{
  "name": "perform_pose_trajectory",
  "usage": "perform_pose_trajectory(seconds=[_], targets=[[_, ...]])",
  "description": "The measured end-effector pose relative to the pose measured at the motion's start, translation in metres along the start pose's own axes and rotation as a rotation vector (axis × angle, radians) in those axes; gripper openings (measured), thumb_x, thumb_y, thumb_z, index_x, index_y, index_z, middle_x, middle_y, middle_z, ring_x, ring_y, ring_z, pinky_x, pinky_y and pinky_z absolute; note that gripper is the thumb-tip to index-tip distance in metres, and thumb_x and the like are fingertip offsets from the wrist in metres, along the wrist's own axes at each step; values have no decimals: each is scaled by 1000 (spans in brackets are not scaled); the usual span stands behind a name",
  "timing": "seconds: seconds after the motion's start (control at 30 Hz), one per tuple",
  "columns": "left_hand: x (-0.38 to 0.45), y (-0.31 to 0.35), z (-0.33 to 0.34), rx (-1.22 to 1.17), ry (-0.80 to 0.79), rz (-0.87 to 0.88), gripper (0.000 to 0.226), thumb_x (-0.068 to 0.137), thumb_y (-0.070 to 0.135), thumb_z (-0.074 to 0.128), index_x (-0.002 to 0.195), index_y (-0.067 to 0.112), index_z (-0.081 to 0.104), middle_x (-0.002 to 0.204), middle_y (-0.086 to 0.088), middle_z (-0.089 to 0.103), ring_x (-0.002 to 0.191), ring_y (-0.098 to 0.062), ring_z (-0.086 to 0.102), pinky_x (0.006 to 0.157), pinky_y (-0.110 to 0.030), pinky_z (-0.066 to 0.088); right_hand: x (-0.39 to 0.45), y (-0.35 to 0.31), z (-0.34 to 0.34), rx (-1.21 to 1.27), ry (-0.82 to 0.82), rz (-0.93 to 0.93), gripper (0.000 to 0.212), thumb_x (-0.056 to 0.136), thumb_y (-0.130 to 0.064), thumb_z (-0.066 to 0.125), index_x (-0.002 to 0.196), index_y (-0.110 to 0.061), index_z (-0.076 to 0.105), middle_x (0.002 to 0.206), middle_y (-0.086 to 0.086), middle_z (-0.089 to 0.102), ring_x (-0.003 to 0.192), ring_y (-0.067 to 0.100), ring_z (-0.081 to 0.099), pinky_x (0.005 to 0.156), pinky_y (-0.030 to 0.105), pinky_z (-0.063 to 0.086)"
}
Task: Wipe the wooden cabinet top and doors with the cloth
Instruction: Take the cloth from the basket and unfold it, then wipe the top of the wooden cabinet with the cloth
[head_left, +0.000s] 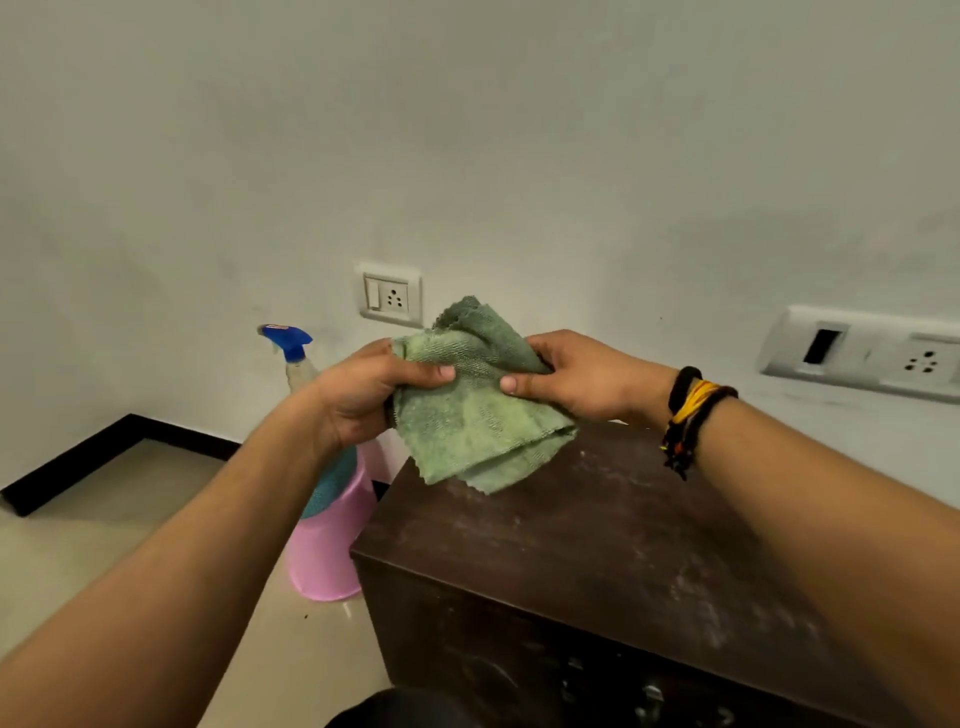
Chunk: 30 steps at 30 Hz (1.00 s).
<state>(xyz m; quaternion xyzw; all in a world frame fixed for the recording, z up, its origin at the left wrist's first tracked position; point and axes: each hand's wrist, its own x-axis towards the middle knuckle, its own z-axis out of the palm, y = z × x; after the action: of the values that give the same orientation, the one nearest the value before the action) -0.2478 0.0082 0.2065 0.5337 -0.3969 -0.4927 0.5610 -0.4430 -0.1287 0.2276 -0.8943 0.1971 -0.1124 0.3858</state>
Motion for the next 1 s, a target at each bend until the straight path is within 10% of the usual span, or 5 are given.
perform_pose_trajectory(seconds=[0.17,0.4,0.6,0.83,1.0], targets=[[5,-7,14,354,243,1,21,87,0,66,107,7,68,111,-27,70,103,-45,68,96,-70,46,-1,34,19,-127,48,66,20,92,-25,69,109,-14,69,105,2,75,99,21,69,89,33,54],[0,-28,16,1107,313,644,25,88,10,60,100,29,69,83,11,71,77,-7,67,69,-26,54,28,67,37,-311,383,-141,30,89,-1,53,98,-19,75,98,4,77,93,24,68,77,34,54],[0,-109,-5,1329,48,223,59,85,79,40,108,34,70,101,22,71,90,3,67,76,-30,58,23,147,58,-801,-28,101,36,104,-32,37,135,-24,54,134,4,62,130,24,47,110,40,29],[38,-174,44,1594,65,-66,85,88,81,2,158,34,-9,167,0,-12,154,-26,-11,124,-48,-2,37,188,66,-801,-16,236,57,100,-56,23,154,-36,25,163,3,23,146,27,23,115,51,15],[121,-165,-13,1564,200,-91,65,98,61,6,157,39,-6,169,0,-6,155,-25,-6,124,-48,1,39,204,69,-703,-18,273,63,100,-60,13,158,-37,7,168,-7,4,154,19,2,119,51,12]])
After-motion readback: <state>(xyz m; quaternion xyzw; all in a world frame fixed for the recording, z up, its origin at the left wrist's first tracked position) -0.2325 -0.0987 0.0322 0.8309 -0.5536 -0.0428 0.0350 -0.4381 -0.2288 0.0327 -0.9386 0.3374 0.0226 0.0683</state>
